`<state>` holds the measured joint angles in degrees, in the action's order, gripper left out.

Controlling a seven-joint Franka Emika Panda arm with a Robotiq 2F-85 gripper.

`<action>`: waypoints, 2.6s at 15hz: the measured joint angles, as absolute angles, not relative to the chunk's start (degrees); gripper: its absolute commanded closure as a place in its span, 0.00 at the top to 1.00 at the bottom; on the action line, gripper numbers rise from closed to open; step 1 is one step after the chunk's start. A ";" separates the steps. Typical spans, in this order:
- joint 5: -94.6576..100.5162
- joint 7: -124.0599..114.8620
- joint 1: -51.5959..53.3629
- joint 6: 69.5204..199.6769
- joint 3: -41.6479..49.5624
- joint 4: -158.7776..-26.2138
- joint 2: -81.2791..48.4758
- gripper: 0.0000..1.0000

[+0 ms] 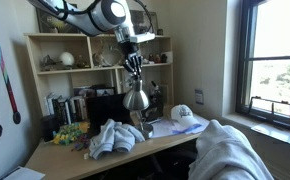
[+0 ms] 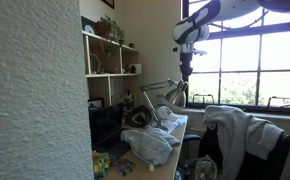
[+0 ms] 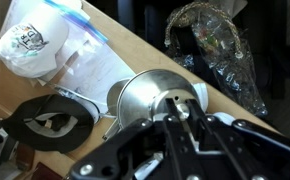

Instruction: Pull on the top of the desk lamp

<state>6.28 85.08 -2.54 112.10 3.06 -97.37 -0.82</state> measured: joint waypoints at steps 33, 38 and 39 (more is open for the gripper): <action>17.14 102.40 -1.11 109.52 2.24 -97.31 0.66 0.06; 11.13 91.17 -1.27 109.58 2.54 -96.55 0.65 0.06; 10.16 88.74 -1.25 109.72 2.54 -96.49 0.63 0.06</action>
<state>10.16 88.74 -1.25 109.72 2.54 -96.49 0.63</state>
